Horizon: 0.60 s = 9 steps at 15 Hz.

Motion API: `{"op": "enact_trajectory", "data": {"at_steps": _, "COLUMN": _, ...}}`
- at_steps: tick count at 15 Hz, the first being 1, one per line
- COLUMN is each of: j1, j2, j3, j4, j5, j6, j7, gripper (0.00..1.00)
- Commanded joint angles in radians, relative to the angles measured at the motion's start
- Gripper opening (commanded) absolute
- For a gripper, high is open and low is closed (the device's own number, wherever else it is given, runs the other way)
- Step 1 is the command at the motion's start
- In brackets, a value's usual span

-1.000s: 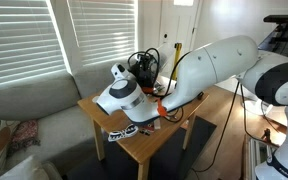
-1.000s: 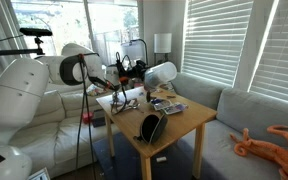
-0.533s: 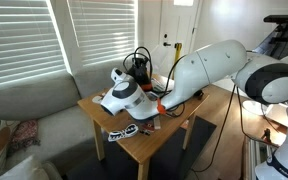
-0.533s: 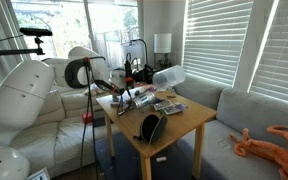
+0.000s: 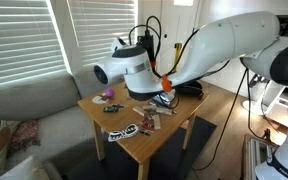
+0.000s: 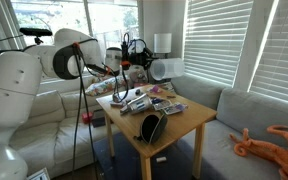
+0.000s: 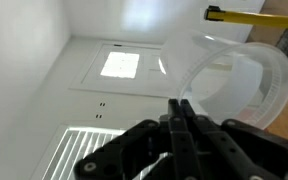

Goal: Remove the silver cup from the clear cup

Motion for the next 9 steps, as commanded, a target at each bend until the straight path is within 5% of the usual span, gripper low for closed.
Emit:
{"op": "enact_trajectory", "data": {"at_steps": 1, "j1": -0.007, "j2": -0.134, "j3": 0.053, "j4": -0.014, "j5": 0.137, "j6": 0.013, "j7": 0.029, "gripper": 0.01}}
{"op": "enact_trajectory", "data": {"at_steps": 9, "j1": -0.045, "j2": -0.300, "j3": 0.093, "j4": -0.019, "j5": 0.421, "j6": 0.142, "j7": 0.192, "gripper": 0.01}}
